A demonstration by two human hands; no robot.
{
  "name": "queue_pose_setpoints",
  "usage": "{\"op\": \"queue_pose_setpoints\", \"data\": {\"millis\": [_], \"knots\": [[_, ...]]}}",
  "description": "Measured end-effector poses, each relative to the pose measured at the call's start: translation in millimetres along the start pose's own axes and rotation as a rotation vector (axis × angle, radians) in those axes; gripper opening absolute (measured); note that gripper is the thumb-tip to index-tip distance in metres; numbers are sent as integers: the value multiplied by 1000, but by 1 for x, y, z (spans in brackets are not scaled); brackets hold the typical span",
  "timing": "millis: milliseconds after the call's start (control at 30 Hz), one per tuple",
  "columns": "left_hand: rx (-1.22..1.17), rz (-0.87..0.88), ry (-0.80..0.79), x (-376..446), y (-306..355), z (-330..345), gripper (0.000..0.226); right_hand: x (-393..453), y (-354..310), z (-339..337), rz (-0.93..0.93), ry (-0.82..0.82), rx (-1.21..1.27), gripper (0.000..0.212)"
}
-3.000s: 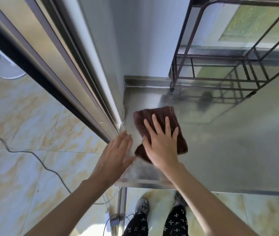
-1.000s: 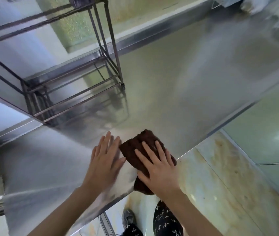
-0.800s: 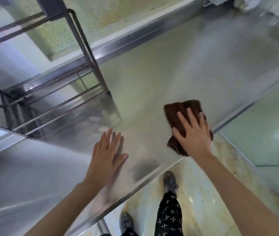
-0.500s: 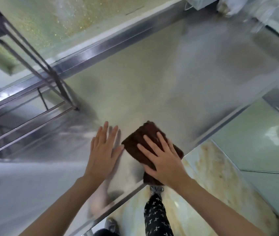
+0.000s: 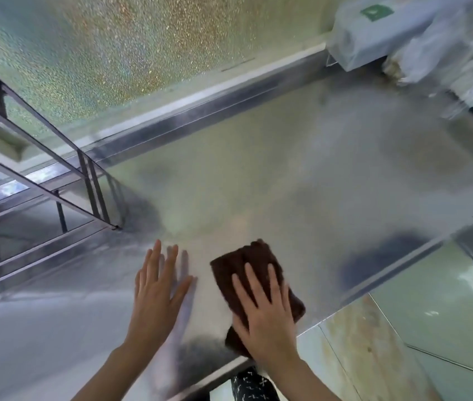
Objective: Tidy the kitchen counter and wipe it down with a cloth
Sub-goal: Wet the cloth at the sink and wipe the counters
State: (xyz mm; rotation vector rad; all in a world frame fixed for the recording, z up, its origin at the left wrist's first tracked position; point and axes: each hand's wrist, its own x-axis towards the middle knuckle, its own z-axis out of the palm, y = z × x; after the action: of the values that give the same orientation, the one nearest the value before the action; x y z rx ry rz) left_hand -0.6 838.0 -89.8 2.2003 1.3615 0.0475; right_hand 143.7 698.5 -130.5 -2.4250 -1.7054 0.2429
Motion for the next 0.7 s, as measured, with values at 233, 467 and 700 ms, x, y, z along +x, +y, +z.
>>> {"op": "queue_pose_setpoints", "data": {"millis": [233, 467, 700], "knots": [[23, 52, -27, 20, 36, 4, 68, 52, 83, -16, -182, -36, -84, 59], [54, 160, -137, 43, 102, 24, 85, 83, 149, -37, 55, 39, -67, 50], [127, 254, -221, 48, 138, 48, 83, 74, 216, -56, 415, 34, 39, 55]]}}
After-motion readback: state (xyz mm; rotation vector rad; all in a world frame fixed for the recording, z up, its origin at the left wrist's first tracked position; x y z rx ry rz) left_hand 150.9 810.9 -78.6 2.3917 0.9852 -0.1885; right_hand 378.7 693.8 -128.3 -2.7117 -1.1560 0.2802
